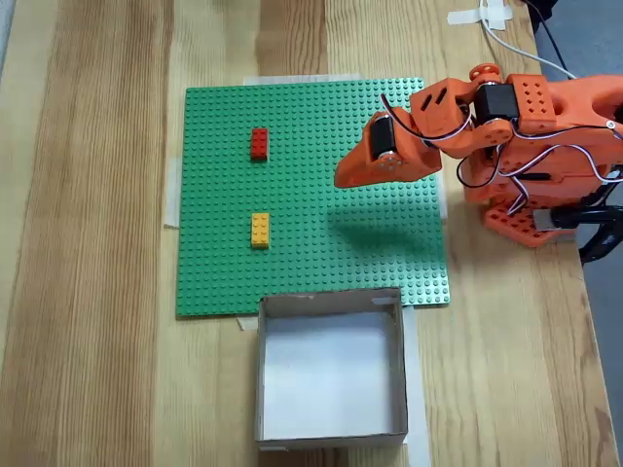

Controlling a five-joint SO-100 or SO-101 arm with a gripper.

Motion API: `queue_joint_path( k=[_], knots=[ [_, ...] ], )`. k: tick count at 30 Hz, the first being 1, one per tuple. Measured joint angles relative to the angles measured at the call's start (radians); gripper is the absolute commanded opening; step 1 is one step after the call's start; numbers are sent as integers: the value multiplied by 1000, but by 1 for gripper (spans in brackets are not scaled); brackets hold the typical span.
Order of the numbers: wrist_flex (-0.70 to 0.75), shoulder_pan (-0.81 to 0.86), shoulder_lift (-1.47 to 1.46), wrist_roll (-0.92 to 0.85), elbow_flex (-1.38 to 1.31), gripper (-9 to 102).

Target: Pick the yellow lego block and put it in the box.

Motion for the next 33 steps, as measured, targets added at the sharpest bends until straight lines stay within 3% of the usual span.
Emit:
queue_joint_path(
  k=[33],
  knots=[
    [9, 14, -63, 8, -46, -1]
  ],
)
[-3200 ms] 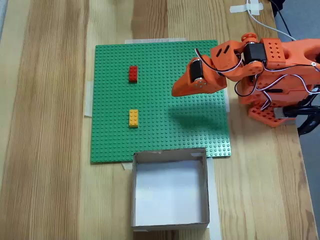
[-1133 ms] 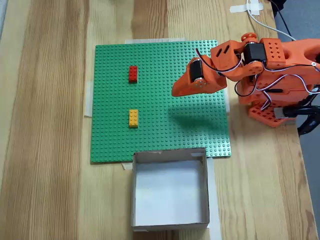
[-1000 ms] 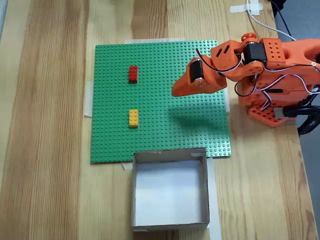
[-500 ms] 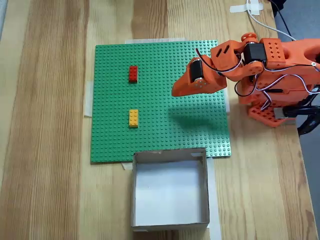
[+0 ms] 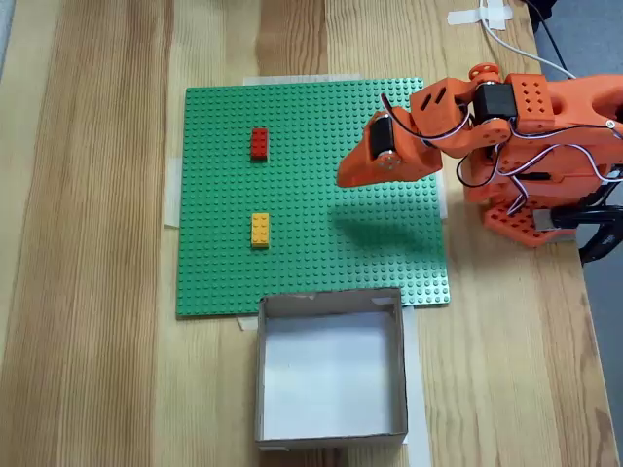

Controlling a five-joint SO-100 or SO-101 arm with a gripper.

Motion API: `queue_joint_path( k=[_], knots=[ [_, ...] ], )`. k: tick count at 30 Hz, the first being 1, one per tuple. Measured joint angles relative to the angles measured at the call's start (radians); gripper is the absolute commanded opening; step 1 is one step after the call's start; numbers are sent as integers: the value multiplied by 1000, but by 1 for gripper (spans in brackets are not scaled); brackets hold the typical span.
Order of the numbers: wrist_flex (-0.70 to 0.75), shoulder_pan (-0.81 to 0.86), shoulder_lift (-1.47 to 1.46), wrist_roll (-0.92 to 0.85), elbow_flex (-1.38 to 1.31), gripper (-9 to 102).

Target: Pick the yellow lego block and put it in the box.

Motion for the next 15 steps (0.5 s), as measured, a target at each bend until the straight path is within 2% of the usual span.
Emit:
queue_joint_path(
  k=[15],
  knots=[
    [26, 11, -327, 15, -258, -1]
  ],
)
